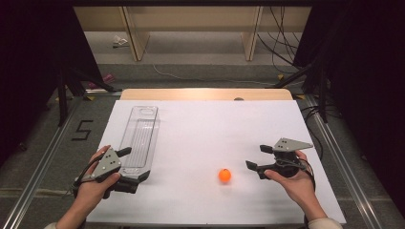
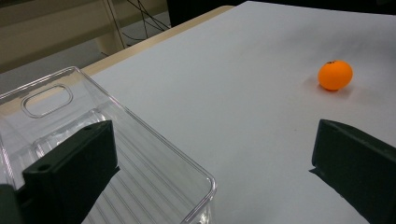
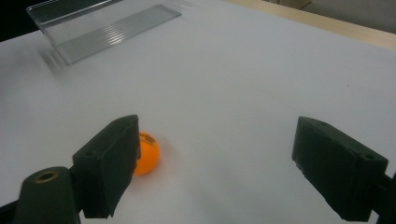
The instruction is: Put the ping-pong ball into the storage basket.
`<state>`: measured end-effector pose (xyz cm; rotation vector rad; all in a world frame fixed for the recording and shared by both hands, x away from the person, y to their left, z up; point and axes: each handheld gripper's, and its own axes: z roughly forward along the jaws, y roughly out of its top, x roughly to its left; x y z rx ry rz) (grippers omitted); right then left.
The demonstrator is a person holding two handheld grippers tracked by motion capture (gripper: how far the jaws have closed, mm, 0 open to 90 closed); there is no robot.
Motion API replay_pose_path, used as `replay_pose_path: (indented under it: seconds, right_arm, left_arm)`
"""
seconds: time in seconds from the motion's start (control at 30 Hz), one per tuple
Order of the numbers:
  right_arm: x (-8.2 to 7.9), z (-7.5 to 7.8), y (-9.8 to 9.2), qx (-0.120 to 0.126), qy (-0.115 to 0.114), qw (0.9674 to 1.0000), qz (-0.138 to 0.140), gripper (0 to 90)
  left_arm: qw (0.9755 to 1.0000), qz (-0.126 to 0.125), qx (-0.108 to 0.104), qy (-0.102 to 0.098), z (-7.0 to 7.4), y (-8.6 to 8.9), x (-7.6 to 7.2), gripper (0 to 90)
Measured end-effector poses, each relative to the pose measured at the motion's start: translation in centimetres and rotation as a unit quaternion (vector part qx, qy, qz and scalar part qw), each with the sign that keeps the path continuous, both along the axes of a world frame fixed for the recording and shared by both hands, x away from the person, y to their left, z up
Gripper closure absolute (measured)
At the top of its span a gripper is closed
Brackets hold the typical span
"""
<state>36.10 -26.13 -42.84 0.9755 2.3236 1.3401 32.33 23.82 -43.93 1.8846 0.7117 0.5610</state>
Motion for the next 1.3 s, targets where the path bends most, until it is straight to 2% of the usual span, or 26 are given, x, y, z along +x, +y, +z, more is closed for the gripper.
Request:
replay_pose_path:
  seconds: [0.17, 0.47, 0.87, 1.3]
  right_arm:
    - [0.1, 0.0, 0.7, -0.003, 0.000, 0.9999, 0.011, 16.3]
    - [0.3, -0.1, 1.0, 0.000, 0.000, 0.9999, 0.014, 16.3]
    - [0.7, -0.3, 2.9, -0.008, 0.000, 0.9992, 0.038, 16.3]
    - [1.1, -0.9, 5.0, -0.021, 0.010, 0.9976, 0.065, 16.3]
  left_arm:
    - [1.0000, 0.000, -0.001, 0.001, 0.0, 0.0, 0.0, 0.0]
    - [1.0000, -0.001, 0.000, 0.000, 0.0, 0.0, 0.0, 0.0]
    - [1.0000, -0.001, 0.000, 0.000, 0.0, -0.1, 0.0, 0.0]
    - [1.0000, -0.001, 0.000, 0.000, 0.0, -0.1, 0.0, 0.0]
